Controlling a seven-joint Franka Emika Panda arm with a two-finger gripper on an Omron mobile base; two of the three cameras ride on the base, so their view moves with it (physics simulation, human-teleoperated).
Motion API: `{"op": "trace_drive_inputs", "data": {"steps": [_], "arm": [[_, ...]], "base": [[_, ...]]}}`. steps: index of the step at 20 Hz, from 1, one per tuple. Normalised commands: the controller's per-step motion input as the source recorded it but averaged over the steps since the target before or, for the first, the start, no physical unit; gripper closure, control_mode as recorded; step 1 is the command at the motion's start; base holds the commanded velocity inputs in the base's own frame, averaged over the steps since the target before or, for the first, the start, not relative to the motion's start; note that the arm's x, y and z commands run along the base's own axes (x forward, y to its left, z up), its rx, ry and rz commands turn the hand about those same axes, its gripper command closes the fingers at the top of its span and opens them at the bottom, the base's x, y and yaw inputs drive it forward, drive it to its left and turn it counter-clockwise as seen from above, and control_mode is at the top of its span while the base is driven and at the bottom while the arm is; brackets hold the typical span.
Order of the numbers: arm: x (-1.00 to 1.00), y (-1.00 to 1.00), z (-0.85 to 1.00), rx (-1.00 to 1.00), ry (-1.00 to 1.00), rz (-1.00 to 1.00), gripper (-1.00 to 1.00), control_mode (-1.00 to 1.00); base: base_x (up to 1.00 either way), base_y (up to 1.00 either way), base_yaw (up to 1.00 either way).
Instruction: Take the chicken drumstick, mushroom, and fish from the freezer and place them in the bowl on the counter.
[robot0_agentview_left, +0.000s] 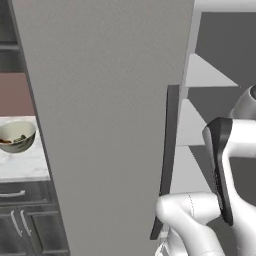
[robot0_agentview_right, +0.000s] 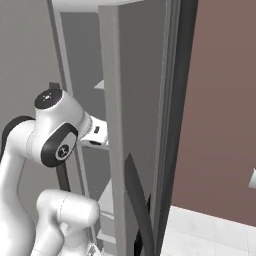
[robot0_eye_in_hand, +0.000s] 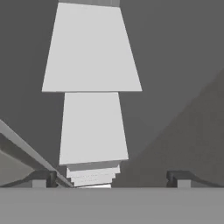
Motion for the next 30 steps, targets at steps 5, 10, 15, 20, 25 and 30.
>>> {"op": "trace_drive_inputs", "data": {"steps": [5,10,15,20,25,30], "arm": [[0.0,0.0,0.0,0.0,0.0,0.0,-1.0,1.0],[-0.07,-0.04,0.75,0.0,-0.25,0.02,-1.0,-1.0],[-0.17,0.11,1.0,0.0,-0.47,0.2,-1.0,-1.0],[-0.04,0.25,0.84,0.0,-0.37,0.22,-1.0,-1.0],[0.37,0.31,0.69,0.0,-0.07,0.11,-1.0,-1.0],[0.42,0.29,0.09,-0.01,0.06,0.08,-1.0,-1.0]], "base": [[0.81,0.0,0.0],[0.02,-0.01,0.0],[0.0,0.0,0.0],[0.0,0.0,0.0],[0.0,0.0,0.0],[0.0,0.0,0.0]]}}
